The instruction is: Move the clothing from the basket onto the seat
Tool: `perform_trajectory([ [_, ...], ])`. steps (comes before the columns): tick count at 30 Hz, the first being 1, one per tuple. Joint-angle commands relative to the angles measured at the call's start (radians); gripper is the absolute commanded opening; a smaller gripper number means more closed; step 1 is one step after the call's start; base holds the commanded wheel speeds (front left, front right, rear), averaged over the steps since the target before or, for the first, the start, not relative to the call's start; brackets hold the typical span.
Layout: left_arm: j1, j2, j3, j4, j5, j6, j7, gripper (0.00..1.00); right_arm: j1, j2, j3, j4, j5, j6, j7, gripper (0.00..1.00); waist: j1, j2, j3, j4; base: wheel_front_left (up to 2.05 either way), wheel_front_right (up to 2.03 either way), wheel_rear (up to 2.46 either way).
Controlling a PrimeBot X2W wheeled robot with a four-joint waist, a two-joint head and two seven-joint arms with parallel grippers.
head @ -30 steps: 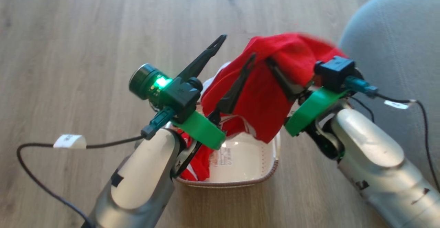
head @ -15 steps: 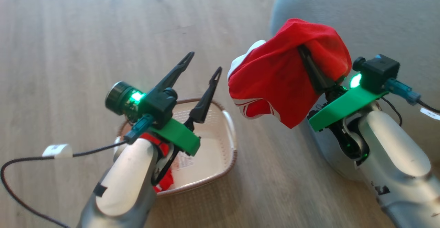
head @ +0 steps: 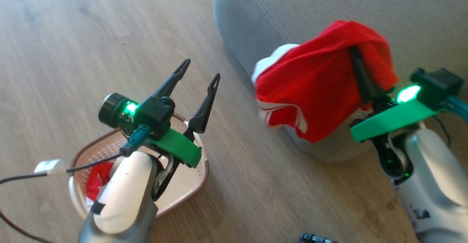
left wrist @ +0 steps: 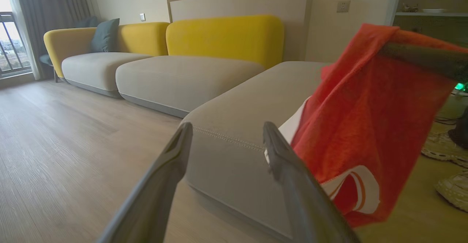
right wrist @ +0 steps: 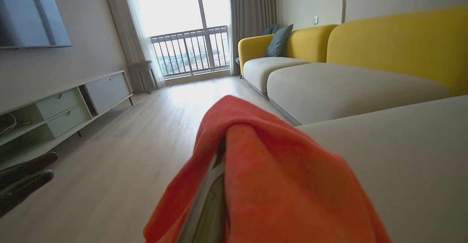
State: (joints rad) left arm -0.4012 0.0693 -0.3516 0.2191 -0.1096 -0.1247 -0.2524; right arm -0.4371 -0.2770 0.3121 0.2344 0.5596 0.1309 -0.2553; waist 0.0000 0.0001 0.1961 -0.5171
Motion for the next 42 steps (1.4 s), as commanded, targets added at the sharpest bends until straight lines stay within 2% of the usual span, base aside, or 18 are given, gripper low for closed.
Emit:
perform_trajectory([
  [1,-0.023,0.01,0.03,-0.029,0.014,-0.003,-0.009,1.0,0.012,0.003,-0.015,-0.047,-0.013,0.0,-0.006,0.0,0.0,-0.0001,0.021,-0.017,0.0,0.0,0.0],
  [12,-0.059,0.0,0.005,-0.01,0.006,-0.006,-0.009,1.0,0.112,0.037,-0.166,-0.11,-0.075,0.0,-0.006,0.0,0.0,-0.0001,0.084,-0.036,0.0,0.0,0.0],
  [19,-0.086,0.011,-0.01,-0.004,0.006,-0.006,-0.009,1.0,0.029,0.037,-0.221,-0.097,-0.123,0.0,-0.006,0.0,0.0,-0.0001,0.16,-0.039,0.0,0.0,0.0],
  [28,-0.136,0.039,-0.026,-0.007,0.048,-0.006,-0.009,1.0,-0.21,-0.069,-0.3,0.011,-0.157,0.0,-0.006,0.0,0.0,-0.0001,0.287,-0.038,0.0,0.0,0.0],
  [35,-0.191,0.061,-0.062,0.013,0.079,-0.006,-0.009,1.0,-0.458,-0.177,-0.354,0.166,-0.159,0.0,-0.006,0.0,0.0,-0.0001,0.416,-0.026,0.0,0.0,0.0],
  [42,-0.288,0.098,-0.17,0.062,0.091,-0.006,-0.009,1.0,-0.664,-0.29,-0.387,0.347,-0.148,0.0,-0.006,0.0,0.0,-0.0001,0.549,0.003,0.0,0.0,0.0],
])
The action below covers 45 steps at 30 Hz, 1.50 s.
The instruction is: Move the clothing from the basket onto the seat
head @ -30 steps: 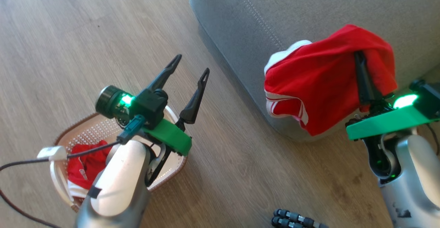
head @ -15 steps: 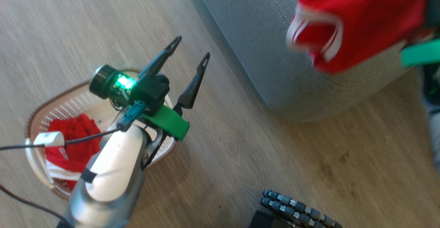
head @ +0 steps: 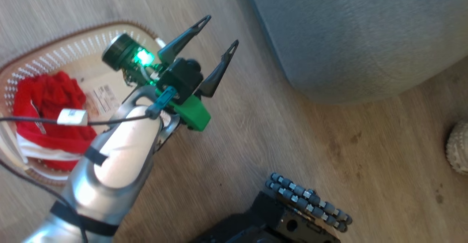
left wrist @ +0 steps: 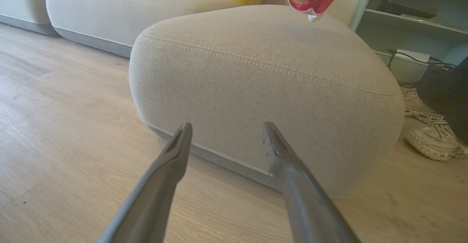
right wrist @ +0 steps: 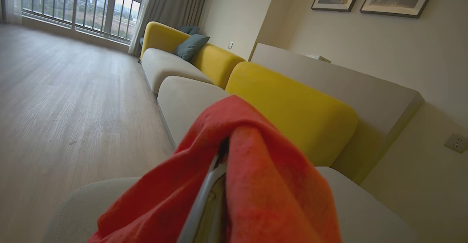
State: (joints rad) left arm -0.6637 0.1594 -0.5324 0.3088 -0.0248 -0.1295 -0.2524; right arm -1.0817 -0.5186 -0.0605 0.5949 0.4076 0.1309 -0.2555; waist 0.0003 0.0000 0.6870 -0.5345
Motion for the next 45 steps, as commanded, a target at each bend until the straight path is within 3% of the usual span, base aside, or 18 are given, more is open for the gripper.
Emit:
perform_trajectory([
  [1,-0.041,0.009,-0.003,-0.022,0.005,-0.001,-0.009,1.0,-0.045,-0.065,-0.015,0.011,0.001,0.0,-0.006,0.0,-0.0003,0.0,0.074,0.025,0.0,0.0,0.0],
  [8,-0.137,-0.01,-0.146,0.035,-0.03,-0.001,-0.009,1.0,-0.188,-0.198,-0.075,0.14,-0.01,0.0,-0.006,0.0,-0.0003,0.0,0.162,0.104,0.0,0.0,0.0],
  [14,-0.143,-0.011,-0.164,0.059,-0.042,-0.001,-0.009,1.0,-0.221,-0.264,-0.154,0.212,-0.058,0.0,-0.006,0.0,-0.0003,0.0,0.202,0.156,0.0,0.0,0.0],
  [18,-0.123,-0.003,-0.162,0.066,-0.043,0.003,-0.009,1.0,-0.171,-0.239,-0.193,0.316,-0.054,0.0,-0.006,0.0,-0.0003,0.0,0.218,0.177,0.0,0.0,0.0],
  [23,-0.111,0.005,-0.162,0.068,-0.039,0.007,-0.009,1.0,-0.084,-0.156,-0.174,0.461,0.011,0.0,-0.006,0.0,-0.0003,0.0,0.226,0.184,0.0,0.0,0.0],
  [24,-0.111,0.005,-0.166,0.071,-0.038,0.006,-0.009,1.0,-0.071,-0.142,-0.155,0.491,0.021,0.0,-0.001,0.11,-0.0003,0.0,0.225,0.185,0.0,0.0,0.0],
  [26,-0.11,0.003,-0.175,0.078,-0.038,0.005,-0.009,1.0,-0.051,-0.12,-0.127,0.534,0.051,0.0,0.006,0.78,-0.0003,0.0,0.221,0.184,0.0,0.0,0.0],
  [27,-0.11,0.003,-0.175,0.081,-0.04,0.005,-0.009,1.0,-0.04,-0.107,-0.11,0.547,0.066,0.0,0.01,1.0,-0.0003,0.0,0.217,0.182,0.0,0.0,0.0],
  [35,-0.102,-0.012,-0.165,0.066,-0.051,0.006,-0.009,1.0,0.095,-0.074,0.047,0.499,0.17,0.0,-0.001,1.0,-0.0003,0.0,0.161,0.164,0.0,0.0,0.0],
  [45,-0.045,-0.052,-0.124,0.023,-0.075,0.013,-0.009,1.0,0.294,-0.143,0.193,0.314,0.231,0.0,-0.006,1.0,-0.0003,0.0,0.036,0.21,0.0,0.0,0.0],
])
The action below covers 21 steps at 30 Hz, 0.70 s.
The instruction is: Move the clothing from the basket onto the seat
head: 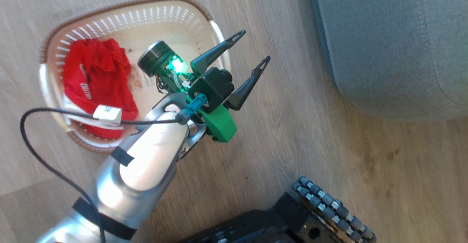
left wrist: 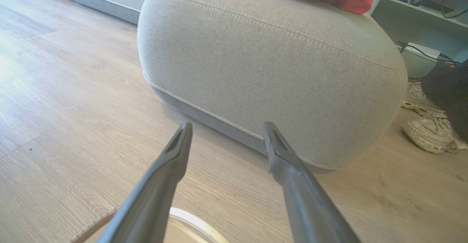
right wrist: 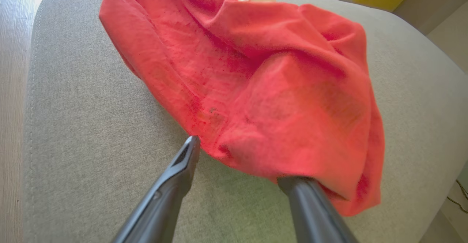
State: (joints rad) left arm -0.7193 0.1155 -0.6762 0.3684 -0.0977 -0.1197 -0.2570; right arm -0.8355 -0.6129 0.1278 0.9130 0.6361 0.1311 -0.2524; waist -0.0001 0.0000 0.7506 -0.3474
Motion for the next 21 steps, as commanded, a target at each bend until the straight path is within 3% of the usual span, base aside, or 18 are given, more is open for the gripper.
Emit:
perform_trajectory([
  [1,0.02,-0.014,0.028,-0.043,-0.006,0.005,-0.005,1.0,0.069,-0.053,0.006,-0.028,0.006,0.0,-0.009,1.0,0.0001,0.0,-0.045,0.034,0.0,0.0,0.0],
  [11,0.165,-0.05,0.118,-0.108,-0.033,0.017,-0.005,1.0,0.292,-0.055,0.099,-0.228,0.016,0.0,-0.009,1.0,0.0001,0.0,-0.237,0.18,0.0,0.0,0.0],
  [21,0.327,-0.062,0.252,-0.153,-0.037,0.039,-0.005,1.0,0.35,-0.036,0.177,-0.4,-0.037,0.0,-0.009,1.0,0.0001,0.0,-0.391,0.322,0.0,0.0,0.0],
])
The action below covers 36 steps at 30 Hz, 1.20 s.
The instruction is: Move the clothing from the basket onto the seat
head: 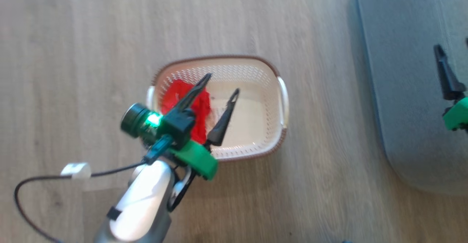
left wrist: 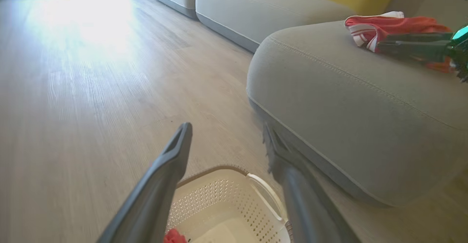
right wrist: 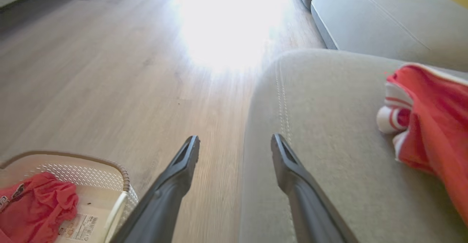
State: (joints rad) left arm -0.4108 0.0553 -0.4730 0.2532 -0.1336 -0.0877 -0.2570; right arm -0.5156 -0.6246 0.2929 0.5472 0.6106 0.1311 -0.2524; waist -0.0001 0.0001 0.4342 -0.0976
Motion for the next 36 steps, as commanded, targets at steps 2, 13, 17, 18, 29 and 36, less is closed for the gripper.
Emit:
perform_trajectory([
  [2,0.048,-0.002,0.089,-0.046,-0.002,0.015,-0.005,1.0,0.028,-0.011,0.018,-0.066,-0.014,0.0,-0.009,1.0,0.0001,-0.0001,-0.097,0.09,0.0,0.0,0.0],
  [13,0.172,-0.004,0.274,-0.089,-0.001,0.045,-0.005,1.0,0.093,0.126,0.027,-0.17,-0.055,0.0,-0.009,1.0,0.0001,-0.0001,-0.203,0.142,0.0,0.0,0.0],
  [17,0.208,-0.005,0.322,-0.108,-0.002,0.055,-0.005,1.0,0.139,0.179,0.007,-0.216,-0.097,0.0,-0.009,1.0,0.0001,-0.0001,-0.237,0.145,0.0,0.0,0.0],
  [18,0.218,-0.005,0.334,-0.112,-0.003,0.058,-0.005,1.0,0.151,0.19,0.002,-0.223,-0.108,0.0,-0.009,1.0,0.0001,-0.0001,-0.246,0.144,0.0,0.0,0.0],
  [29,0.329,-0.005,0.4,-0.151,-0.02,0.08,-0.005,1.0,0.278,0.311,-0.048,-0.248,-0.193,0.0,-0.009,1.0,0.0001,-0.0001,-0.343,0.124,0.0,0.0,0.0],
  [36,0.406,-0.005,0.427,-0.172,-0.024,0.092,-0.005,1.0,0.344,0.377,-0.1,-0.247,-0.233,0.0,-0.009,1.0,0.0001,-0.0001,-0.406,0.109,0.0,0.0,0.0],
])
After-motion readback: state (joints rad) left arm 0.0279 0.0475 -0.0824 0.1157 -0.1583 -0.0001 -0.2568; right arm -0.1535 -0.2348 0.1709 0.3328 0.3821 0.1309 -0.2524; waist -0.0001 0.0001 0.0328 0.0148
